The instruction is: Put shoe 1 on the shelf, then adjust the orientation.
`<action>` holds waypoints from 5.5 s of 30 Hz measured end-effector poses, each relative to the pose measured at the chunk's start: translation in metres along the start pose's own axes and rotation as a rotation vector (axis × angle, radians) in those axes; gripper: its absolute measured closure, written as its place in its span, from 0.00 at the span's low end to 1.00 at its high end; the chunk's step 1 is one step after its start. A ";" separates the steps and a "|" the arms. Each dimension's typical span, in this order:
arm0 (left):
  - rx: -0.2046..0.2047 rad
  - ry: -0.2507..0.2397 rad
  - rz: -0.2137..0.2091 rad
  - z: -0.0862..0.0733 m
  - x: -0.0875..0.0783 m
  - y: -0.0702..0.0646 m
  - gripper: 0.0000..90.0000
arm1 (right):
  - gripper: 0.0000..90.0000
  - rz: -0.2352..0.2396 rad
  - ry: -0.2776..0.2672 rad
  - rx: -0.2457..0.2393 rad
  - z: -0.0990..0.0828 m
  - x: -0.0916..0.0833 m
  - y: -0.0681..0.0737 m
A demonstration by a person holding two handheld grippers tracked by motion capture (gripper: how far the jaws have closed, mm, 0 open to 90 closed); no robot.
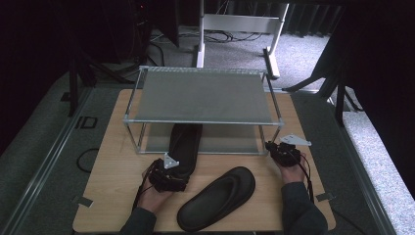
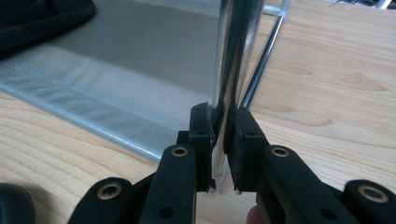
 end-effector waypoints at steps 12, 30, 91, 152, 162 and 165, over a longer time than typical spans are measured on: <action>-0.015 -0.017 0.011 0.019 0.015 0.009 0.18 | 0.90 0.000 0.001 -0.001 0.000 0.000 0.000; -0.005 -0.077 0.033 0.016 -0.009 0.001 0.24 | 0.90 0.004 0.000 -0.006 0.000 0.000 0.000; -0.079 -0.170 0.045 0.025 -0.005 0.043 0.25 | 0.61 -0.020 -0.012 0.023 0.001 -0.014 -0.005; -0.070 -0.129 0.077 0.010 -0.003 0.045 0.25 | 0.33 0.139 0.148 -0.196 -0.068 -0.060 0.128; -0.073 -0.130 0.076 0.010 -0.003 0.045 0.25 | 0.40 0.125 0.140 -0.212 -0.055 -0.045 0.135; -0.078 -0.131 0.078 0.010 -0.004 0.046 0.25 | 0.47 0.118 0.111 -0.184 -0.042 -0.051 0.136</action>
Point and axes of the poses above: each handheld gripper's, and its own axes: x roughly forward along the jaws, z roughly out of its top, y roughly to its left, the point moved 8 cm from there along x, roughly forward along the jaws, and after that the axes turned 6 degrees about -z, right-handed, at the moved point
